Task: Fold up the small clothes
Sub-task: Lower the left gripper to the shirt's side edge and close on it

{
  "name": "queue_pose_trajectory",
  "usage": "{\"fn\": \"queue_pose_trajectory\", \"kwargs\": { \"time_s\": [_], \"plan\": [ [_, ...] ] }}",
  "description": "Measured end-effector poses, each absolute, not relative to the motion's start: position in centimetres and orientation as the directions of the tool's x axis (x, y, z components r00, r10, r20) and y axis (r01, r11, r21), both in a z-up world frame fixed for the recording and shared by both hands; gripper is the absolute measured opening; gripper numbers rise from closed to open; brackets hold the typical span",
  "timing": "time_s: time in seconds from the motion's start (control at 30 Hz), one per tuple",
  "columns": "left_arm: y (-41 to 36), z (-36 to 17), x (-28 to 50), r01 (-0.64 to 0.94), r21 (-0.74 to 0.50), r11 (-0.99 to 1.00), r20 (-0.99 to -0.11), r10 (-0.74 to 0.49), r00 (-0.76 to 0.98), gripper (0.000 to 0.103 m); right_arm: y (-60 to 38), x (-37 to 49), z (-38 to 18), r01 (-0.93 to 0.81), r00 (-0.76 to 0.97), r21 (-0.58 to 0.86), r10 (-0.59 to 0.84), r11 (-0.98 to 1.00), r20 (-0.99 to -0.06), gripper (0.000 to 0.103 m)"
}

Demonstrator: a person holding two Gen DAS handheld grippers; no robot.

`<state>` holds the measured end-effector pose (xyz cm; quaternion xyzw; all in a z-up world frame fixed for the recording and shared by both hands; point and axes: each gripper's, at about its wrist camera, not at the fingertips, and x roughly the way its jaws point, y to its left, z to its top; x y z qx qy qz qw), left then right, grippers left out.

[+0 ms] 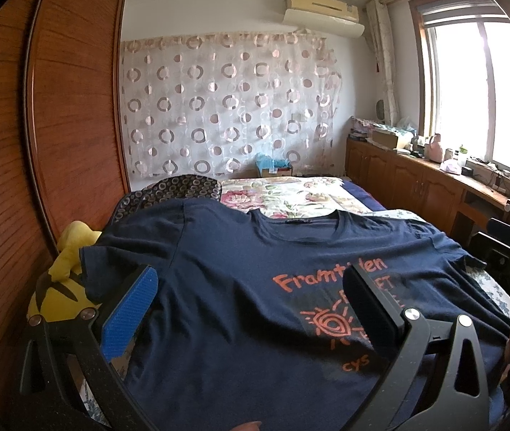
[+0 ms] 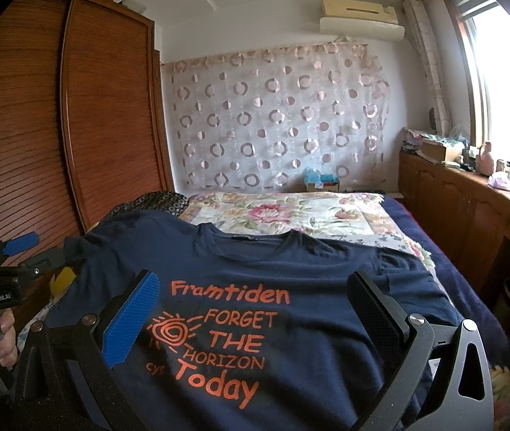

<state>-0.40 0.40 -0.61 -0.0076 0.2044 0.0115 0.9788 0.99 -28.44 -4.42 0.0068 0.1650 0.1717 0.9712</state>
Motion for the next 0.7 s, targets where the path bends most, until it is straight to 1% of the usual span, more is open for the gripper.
{"fn": "queue_pose_trajectory", "kwargs": {
  "time_s": [0.23, 0.7],
  "plan": [
    [2.6, -2.0, 0.3, -0.037, -0.018, 0.999, -0.431, 0.025, 0.902, 0.103, -27.5, 2.1, -5.2, -0.365, 0.857, 0.067, 0.363, 0.929, -0.364, 0.103],
    [5.3, -4.2, 0.9, -0.061, -0.016, 0.998, -0.491, 0.045, 0.870, 0.103, -26.5, 3.7, -5.2, -0.412, 0.821, 0.050, 0.395, 0.910, -0.413, 0.103]
  ]
}}
